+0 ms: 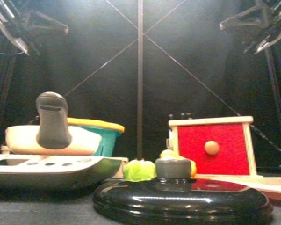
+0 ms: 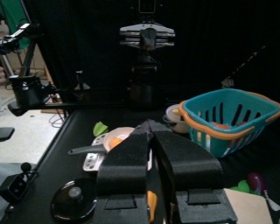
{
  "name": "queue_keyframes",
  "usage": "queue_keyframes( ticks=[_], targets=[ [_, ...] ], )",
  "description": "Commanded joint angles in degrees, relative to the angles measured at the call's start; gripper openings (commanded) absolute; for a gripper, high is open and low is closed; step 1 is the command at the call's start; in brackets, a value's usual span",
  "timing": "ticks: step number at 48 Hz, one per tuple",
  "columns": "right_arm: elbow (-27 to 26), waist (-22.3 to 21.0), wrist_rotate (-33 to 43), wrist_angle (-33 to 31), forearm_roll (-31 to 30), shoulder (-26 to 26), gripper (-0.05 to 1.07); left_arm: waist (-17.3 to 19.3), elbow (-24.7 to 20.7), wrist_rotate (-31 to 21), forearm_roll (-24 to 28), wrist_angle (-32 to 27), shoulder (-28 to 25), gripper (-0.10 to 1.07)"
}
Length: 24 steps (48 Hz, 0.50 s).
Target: Grab pan
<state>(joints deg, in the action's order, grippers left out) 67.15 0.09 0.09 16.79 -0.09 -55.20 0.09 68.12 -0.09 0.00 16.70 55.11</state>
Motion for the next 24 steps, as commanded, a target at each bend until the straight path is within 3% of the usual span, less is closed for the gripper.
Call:
queue_keyframes(
  ticks=[1,24],
  targets=[
    [-0.7,-0.3,0.0,0.6,-0.1,1.0,0.00,-0.4,-1.3,0.0,-0.1,1.6,-0.4,-0.06],
    [-2.6,-0.3,2.1,0.7,0.1,9.0,0.01,-4.2,-1.2,-0.1,-0.4,1.6,-2.4,0.03]
  ],
)
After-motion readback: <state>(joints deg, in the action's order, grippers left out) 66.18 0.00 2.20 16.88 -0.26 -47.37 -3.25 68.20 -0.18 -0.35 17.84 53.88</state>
